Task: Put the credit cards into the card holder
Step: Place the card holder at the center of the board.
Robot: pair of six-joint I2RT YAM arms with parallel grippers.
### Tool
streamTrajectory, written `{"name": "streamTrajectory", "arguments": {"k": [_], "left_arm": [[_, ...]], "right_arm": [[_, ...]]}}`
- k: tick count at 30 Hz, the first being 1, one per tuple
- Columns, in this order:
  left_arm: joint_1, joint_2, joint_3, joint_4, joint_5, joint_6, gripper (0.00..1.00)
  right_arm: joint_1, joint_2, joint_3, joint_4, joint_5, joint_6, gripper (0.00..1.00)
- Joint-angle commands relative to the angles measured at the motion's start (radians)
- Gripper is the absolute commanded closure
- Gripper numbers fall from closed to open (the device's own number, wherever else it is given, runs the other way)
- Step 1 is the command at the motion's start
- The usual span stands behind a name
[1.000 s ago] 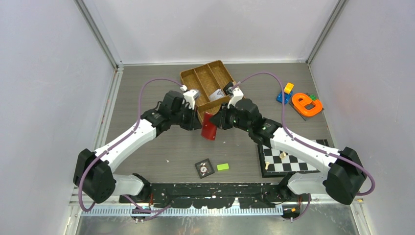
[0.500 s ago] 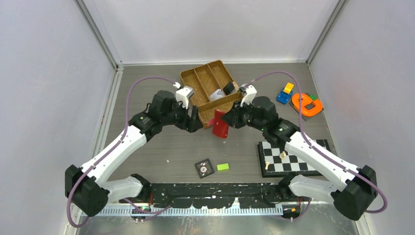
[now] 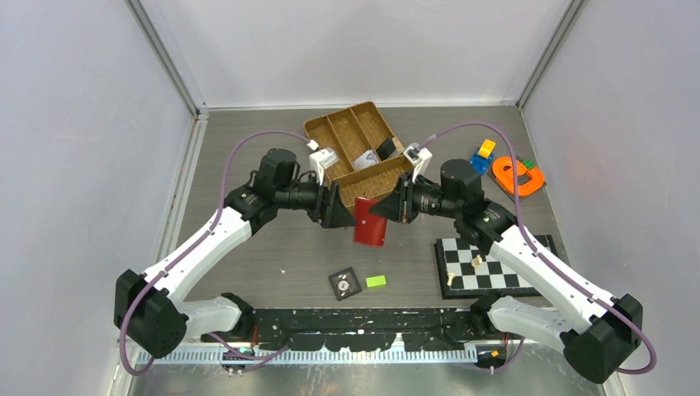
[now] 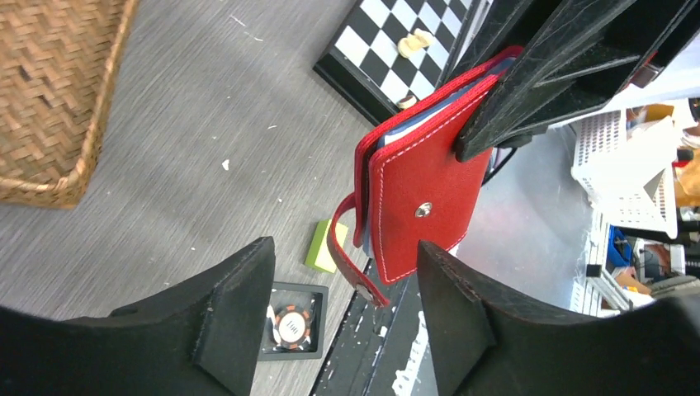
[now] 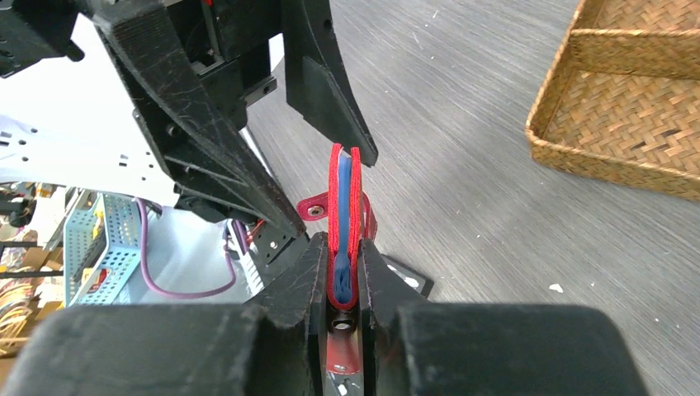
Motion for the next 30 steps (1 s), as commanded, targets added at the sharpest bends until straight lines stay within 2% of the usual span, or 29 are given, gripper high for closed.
{"name": "streamTrajectory", "arguments": {"k": [1,6,11,14,15,17,18,23,30], "left_arm": [[0.005,0.008,0.018,0.047,0.097,-0.011,0.38],[0.005,0.014,0.021,0.007,0.051,0.011,0.42],[0.003,0.052,0.018,0.013,0.104,-0.004,0.51],[-0.005,0.083,0.021,0.018,0.137,-0.009,0.72],[-0.007,0.091,0.019,0.023,0.140,-0.015,0.82],[-0.016,0.105,0.010,0.040,0.147,-0.032,0.96],[-0.020,0.113,0.006,0.044,0.147,-0.037,1.00],[-0.035,0.180,0.004,0.045,0.107,-0.070,1.00],[-0.036,0.316,0.013,0.049,0.061,-0.140,1.00]], "right_arm": [[-0.009,-0.037,0.026,0.015,-0.074,0.014,0.99],[-0.015,-0.038,0.030,0.003,-0.072,0.010,1.00],[-0.017,-0.038,0.031,-0.015,-0.070,0.009,0.99],[-0.018,-0.031,0.027,-0.022,-0.041,0.011,1.00],[-0.018,-0.027,0.024,-0.027,-0.017,0.012,1.00],[-0.019,-0.016,0.013,-0.046,0.073,0.020,0.98],[-0.018,-0.010,-0.003,-0.054,0.141,0.028,0.96],[-0.019,0.051,-0.087,-0.046,0.327,0.081,0.83],[-0.018,0.171,-0.170,0.077,0.397,0.121,0.70]]}}
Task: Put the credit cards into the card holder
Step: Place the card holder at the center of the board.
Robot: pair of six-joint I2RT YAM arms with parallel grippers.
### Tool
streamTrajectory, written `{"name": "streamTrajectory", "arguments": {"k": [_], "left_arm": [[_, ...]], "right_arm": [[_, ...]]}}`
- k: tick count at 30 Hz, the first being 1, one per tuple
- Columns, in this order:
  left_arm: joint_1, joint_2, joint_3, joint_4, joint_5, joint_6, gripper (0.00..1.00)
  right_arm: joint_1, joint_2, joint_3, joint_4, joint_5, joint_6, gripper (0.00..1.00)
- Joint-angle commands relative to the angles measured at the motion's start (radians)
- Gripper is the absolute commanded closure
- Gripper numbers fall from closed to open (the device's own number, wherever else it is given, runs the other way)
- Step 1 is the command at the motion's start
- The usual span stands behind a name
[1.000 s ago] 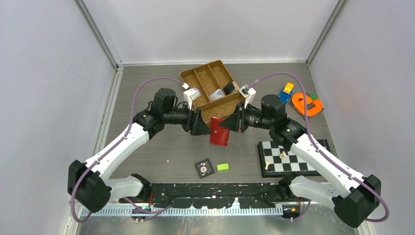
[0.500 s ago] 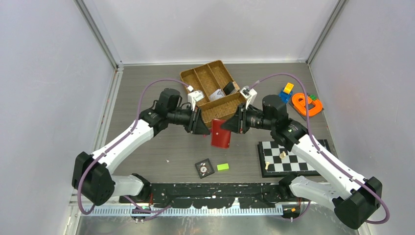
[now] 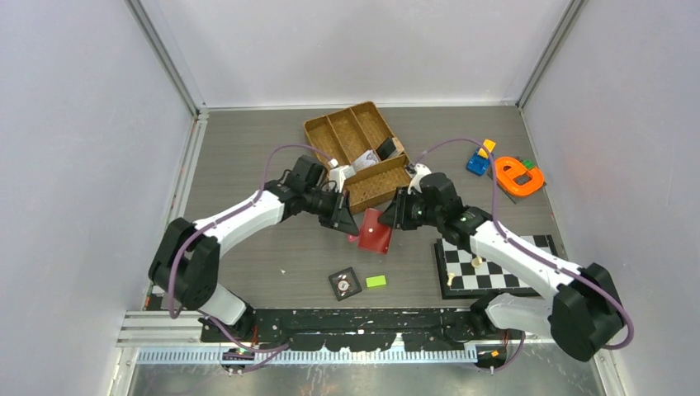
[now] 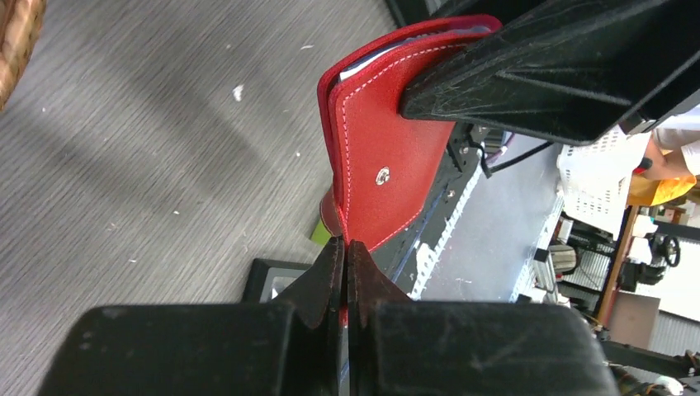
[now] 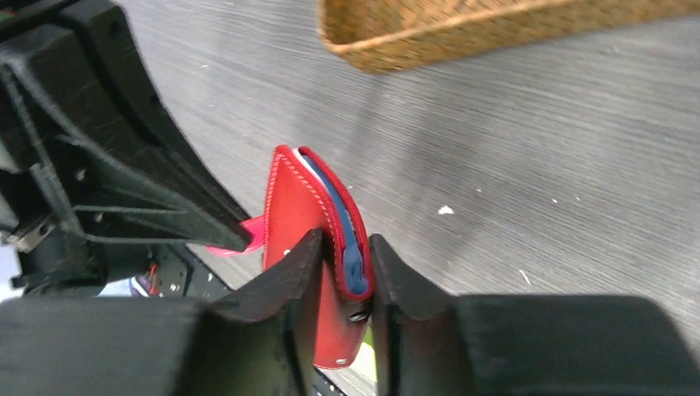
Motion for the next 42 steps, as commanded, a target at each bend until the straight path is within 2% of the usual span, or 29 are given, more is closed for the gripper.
{"name": "streamTrajectory", "arguments": {"k": [1,4,6,8,13,20,24,28,37,42], "left_arm": [[-0.006,0.039,0.014,0.038,0.009,-0.064,1.00],[-0.006,0.076,0.011,0.042,-0.010,-0.090,1.00],[-0.006,0.100,0.015,0.038,-0.010,-0.101,1.00],[-0.007,0.116,0.019,0.036,-0.010,-0.106,1.00],[-0.006,0.123,0.018,0.032,-0.016,-0.108,1.00],[-0.002,0.129,0.049,-0.086,-0.117,-0.052,1.00],[0.009,0.124,0.067,-0.160,-0.214,-0.015,1.00],[0.026,0.140,0.093,-0.232,-0.288,0.024,1.00],[0.042,0.196,0.142,-0.336,-0.417,0.091,1.00],[0.046,0.207,0.147,-0.340,-0.431,0.098,1.00]], "right_arm": [[-0.005,0.074,-0.026,0.077,0.151,0.019,0.64],[-0.005,0.125,-0.024,0.091,0.163,0.017,0.44],[-0.004,0.153,-0.025,0.098,0.154,0.023,0.34],[-0.005,0.169,-0.029,0.109,0.147,0.041,0.28],[0.005,0.152,-0.085,0.189,0.117,0.118,0.23],[0.009,0.169,-0.084,0.200,0.165,0.073,0.26],[0.009,0.210,-0.051,0.193,0.202,0.025,0.34],[0.010,0.265,-0.030,0.222,0.158,0.009,0.47],[0.010,0.338,-0.005,0.304,0.043,-0.001,0.48],[0.009,0.367,0.015,0.314,0.008,-0.006,0.49]]}}
